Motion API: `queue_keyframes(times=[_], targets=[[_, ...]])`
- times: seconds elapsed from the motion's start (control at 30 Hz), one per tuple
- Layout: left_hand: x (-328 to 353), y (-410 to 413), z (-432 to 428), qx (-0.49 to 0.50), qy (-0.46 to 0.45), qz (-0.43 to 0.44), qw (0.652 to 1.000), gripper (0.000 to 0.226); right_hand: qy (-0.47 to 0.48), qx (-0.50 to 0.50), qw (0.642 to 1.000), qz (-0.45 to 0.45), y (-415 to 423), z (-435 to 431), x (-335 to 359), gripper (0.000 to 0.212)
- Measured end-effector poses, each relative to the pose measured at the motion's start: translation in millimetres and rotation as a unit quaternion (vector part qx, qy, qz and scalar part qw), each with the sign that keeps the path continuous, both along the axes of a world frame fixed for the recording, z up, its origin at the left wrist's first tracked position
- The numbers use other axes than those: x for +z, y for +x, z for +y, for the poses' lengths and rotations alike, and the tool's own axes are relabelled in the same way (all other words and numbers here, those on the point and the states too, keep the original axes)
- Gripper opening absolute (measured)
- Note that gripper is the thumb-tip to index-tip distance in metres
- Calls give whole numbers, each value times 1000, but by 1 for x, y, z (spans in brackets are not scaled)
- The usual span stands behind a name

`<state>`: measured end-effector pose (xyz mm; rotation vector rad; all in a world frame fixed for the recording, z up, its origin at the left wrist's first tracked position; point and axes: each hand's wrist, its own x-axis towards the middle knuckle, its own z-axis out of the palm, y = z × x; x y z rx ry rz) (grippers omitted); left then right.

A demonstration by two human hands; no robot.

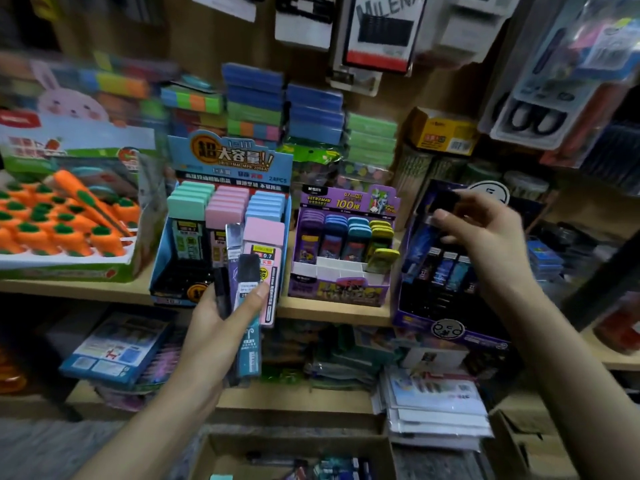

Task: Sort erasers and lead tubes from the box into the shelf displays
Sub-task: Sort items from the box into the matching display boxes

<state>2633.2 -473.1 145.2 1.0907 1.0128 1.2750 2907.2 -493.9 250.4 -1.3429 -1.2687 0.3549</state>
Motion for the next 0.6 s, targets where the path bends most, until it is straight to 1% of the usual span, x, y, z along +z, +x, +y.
queue_keyframes(times=[0.1,0.17,0.27,0.33,0.47,0.6], targets=[[0,3,2,-1,0,1,1000,42,-7,-83,995,-54,34,-3,-5,12],[-1,7,3,-3,-2,0,1000,40,-25,-110,990,-83,47,-1,-14,13],[-3,13,2,-12,4,-1,1000,36,-48,-100,988,-104,54,6,-31,15],[-3,17,1,-20,9,-2,1000,34,-63,-81,988,-116,56,10,-40,20],[-1,23,-2,-25,7,-6,1000,30,-88,-57,986,-129,62,17,-47,25],[-1,26,-4,-22,10,-4,1000,35,-74,-70,985,-137,64,18,-51,24]])
